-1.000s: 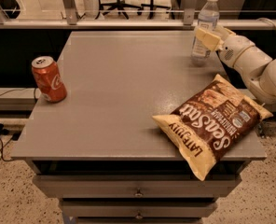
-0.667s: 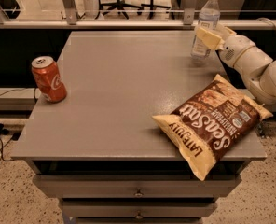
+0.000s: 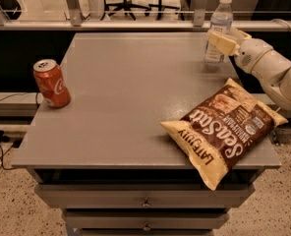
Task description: Place blue plastic bottle upright
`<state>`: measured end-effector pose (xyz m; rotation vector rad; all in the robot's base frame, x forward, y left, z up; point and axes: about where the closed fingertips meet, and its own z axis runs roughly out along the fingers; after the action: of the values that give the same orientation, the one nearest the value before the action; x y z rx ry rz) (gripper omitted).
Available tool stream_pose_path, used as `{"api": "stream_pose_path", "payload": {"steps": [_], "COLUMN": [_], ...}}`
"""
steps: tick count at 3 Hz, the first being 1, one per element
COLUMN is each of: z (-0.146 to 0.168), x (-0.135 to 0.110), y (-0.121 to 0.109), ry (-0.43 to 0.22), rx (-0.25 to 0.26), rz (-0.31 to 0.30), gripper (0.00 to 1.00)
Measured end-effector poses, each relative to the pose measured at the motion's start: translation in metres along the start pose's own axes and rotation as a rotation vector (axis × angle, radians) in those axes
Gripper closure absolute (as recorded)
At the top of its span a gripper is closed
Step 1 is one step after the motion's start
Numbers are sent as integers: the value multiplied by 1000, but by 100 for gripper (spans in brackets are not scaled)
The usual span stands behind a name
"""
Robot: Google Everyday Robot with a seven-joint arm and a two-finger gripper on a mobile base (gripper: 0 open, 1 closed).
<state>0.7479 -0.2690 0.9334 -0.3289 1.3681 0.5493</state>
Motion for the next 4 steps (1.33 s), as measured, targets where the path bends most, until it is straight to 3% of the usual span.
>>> {"api": "stream_pose_path", "payload": {"steps": [1,2,4], "z": [-2,-4,-17], "x": [5,15,28], "y": [1,4,5], "ry": [2,-1,3], "rx": [-2,-8,13], "rz": [10,24,35], "gripper": [100,82,35]}}
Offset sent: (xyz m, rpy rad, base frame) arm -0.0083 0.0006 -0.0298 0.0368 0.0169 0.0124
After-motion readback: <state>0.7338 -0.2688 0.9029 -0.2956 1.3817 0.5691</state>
